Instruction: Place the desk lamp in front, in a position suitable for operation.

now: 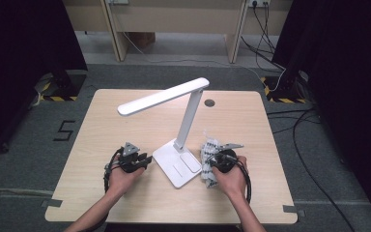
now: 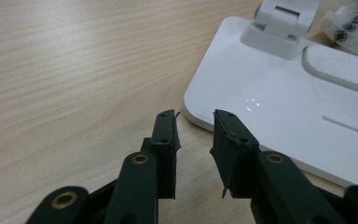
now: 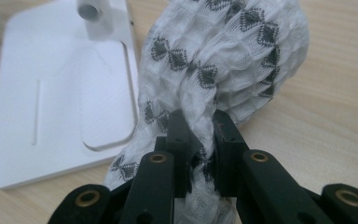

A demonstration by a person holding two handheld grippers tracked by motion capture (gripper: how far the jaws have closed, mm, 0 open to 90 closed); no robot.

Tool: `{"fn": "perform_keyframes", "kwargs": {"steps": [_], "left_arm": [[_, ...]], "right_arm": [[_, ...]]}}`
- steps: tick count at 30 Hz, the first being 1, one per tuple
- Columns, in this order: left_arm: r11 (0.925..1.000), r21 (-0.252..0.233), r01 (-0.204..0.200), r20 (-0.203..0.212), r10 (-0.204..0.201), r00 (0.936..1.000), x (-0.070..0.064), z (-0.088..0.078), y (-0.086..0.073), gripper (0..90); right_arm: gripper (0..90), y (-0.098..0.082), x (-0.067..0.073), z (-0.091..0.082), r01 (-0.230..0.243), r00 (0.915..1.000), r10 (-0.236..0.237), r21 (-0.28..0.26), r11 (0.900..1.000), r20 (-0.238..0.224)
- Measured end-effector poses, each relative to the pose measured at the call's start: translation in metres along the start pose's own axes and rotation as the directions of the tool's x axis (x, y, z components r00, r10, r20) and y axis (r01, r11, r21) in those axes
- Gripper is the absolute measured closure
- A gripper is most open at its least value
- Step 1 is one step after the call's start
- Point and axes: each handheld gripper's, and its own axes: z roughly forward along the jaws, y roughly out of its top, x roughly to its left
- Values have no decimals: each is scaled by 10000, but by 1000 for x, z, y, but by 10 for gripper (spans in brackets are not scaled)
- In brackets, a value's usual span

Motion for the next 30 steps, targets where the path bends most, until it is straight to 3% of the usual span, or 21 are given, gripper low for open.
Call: {"fn": "perform_keyframes", "kwargs": {"steps": [10,30], "left_arm": [[9987,508,-68,-204,78,9998,3,15,-1,746],[9977,647,-192,-292,211,9994,4,25,9,764]], "right_arm": [[803,-4,4,13,92,9994,-76,460,9989,-345],[803,-10,30,17,676,9920,-610,576,9960,-1106]]}}
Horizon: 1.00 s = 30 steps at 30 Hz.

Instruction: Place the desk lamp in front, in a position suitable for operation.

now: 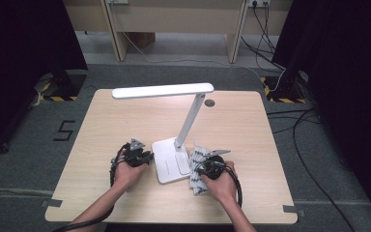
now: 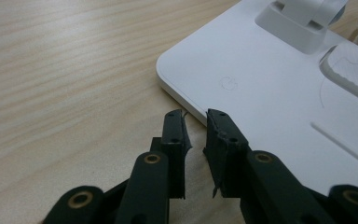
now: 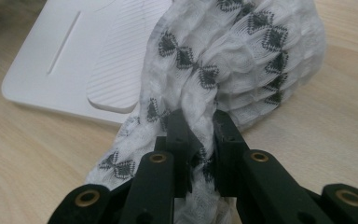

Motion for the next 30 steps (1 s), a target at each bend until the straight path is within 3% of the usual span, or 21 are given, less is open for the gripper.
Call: {"fn": "perform_keyframes", "kwargs": {"steps": [11,19,25,30], "left_arm": [[10000,-13,7,-97,-7,10000,3,2,2,757],[9993,-371,100,-108,-104,9999,5,-8,0,681],[9968,-730,-321,527,360,9980,-10,-30,-8,657],[9951,-836,-534,904,610,9940,-23,-39,-18,612]], "right_arm": [[802,0,15,4,276,9990,-275,25,9996,-353],[802,6,10,-6,200,9995,-208,-293,9994,-247],[801,13,6,-22,89,9999,-95,-754,9971,-75],[800,14,6,-26,-4,10000,0,-992,9951,-42]]}}
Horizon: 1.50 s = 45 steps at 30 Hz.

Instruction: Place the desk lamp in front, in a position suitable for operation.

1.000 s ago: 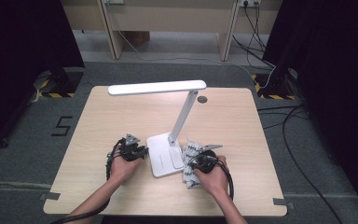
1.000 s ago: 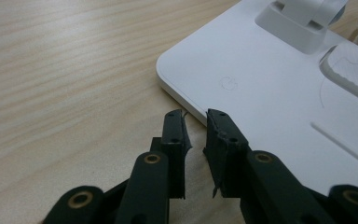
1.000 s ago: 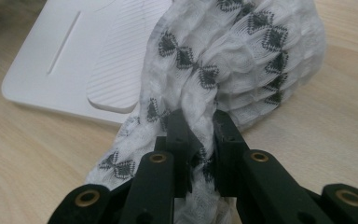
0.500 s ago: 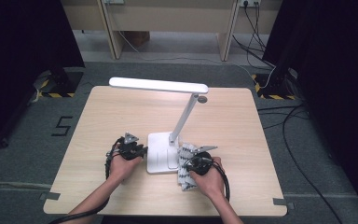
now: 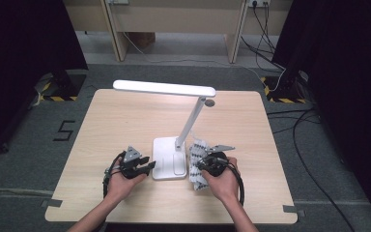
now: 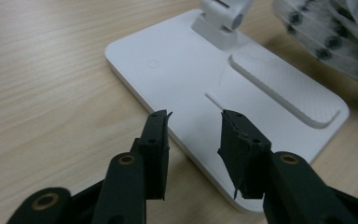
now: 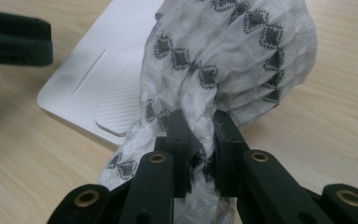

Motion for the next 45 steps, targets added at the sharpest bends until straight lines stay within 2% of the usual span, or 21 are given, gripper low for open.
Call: {"fn": "perform_keyframes", "kwargs": {"steps": [2,6,12,25,26,37,45], "left_arm": [[10000,-44,-57,48,57,10000,-2,0,-1,587],[9989,-76,-460,271,462,9986,-9,2,-5,589],[9984,-18,-566,454,566,9974,-13,6,-9,604],[9962,-94,-861,456,864,9952,-13,10,-10,623],[9947,-96,-1027,424,1030,9938,-14,10,-11,624],[9938,-292,-1074,383,1085,9934,-14,10,-13,642],[9940,-343,-1036,356,1048,9939,-14,10,-13,647]], "right_arm": [[800,0,0,-1,-26,10000,26,-60,10000,4],[799,3,-2,-5,-86,9999,88,-296,9995,76],[799,7,-4,-11,-158,9997,166,-487,9987,158],[799,8,-8,-16,-297,9992,313,-671,9973,231],[799,8,-9,-17,-308,9992,325,-714,9970,238],[800,19,-18,-36,-500,9968,574,-1255,9908,561],[799,25,-20,-40,-470,9967,559,-1426,9887,595]]}}
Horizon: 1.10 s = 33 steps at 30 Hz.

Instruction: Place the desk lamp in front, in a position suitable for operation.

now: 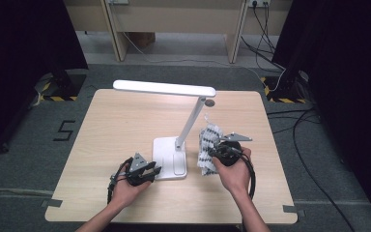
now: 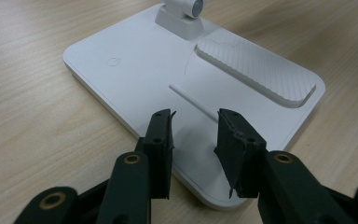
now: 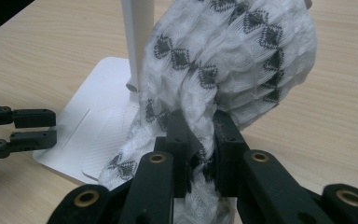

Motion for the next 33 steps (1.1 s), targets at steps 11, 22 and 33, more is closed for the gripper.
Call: {"fn": "perform_keyframes", "kwargs": {"steps": [11,22,33], "left_arm": [[10000,17,-13,12,13,10000,0,0,0,647],[10000,35,1,29,-1,10000,0,0,0,632],[10000,37,-65,40,65,10000,-1,0,0,625]], "right_arm": [[799,9,-1,-6,-6,10000,8,-230,9997,81],[799,3,14,2,206,9990,-202,112,9997,-411],[799,7,29,1,345,9967,-346,-33,9994,-732]]}}
